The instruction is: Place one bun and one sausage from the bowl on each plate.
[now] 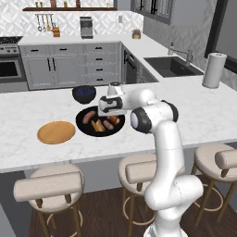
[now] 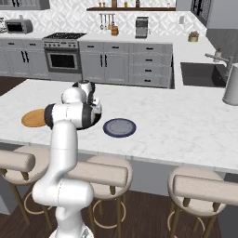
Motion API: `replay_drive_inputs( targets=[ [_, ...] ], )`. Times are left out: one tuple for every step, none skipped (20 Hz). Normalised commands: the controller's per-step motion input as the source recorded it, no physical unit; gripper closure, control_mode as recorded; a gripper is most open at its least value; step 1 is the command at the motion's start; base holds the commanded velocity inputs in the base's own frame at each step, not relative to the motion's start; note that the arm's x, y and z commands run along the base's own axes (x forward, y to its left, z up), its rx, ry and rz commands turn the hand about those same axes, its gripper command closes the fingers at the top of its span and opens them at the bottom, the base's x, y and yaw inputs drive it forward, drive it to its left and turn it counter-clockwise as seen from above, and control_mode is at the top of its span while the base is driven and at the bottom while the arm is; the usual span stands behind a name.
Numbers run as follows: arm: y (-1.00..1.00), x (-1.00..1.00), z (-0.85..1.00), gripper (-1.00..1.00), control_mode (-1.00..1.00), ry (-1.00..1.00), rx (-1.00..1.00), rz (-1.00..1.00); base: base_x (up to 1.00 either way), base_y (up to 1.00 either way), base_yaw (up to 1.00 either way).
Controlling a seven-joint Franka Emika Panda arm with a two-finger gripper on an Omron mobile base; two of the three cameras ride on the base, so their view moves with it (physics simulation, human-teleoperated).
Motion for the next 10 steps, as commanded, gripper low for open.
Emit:
replay_drive_inputs(
  targets=[
    [0.00,-0.48,0.45,1.00,-1.00,-0.14,0.00,0.00,0.00,0.00,0.00],
    [0.00,-0.53,0.66,1.00,-1.00,-0.12,0.00,0.00,0.00,0.00,0.00],
    [0.00,-0.61,0.64,1.00,-1.00,-0.08,0.00,0.00,0.00,0.00,0.00],
    [0.00,-0.62,0.74,1.00,-1.00,-0.09,0.00,0.00,0.00,0.00,0.00],
    [-0.14,-0.66,0.61,1.00,-1.00,-0.08,0.00,-0.01,0.00,0.00,0.00],
    [-0.24,-0.70,0.58,1.00,-1.00,-0.09,0.00,0.00,0.00,0.00,0.00],
    [-0.32,-0.75,0.54,1.00,-1.00,-0.06,0.00,0.00,0.00,0.00,0.00],
    [-0.40,-0.71,0.55,1.00,-1.00,-0.03,0.00,0.00,0.00,0.00,0.00],
    [-0.52,-0.81,0.34,1.00,-1.00,-0.06,0.00,0.00,0.00,0.00,0.00],
    [-0.66,-0.79,0.26,1.00,-1.00,-0.07,0.00,0.00,0.00,0.00,0.00]
  ],
)
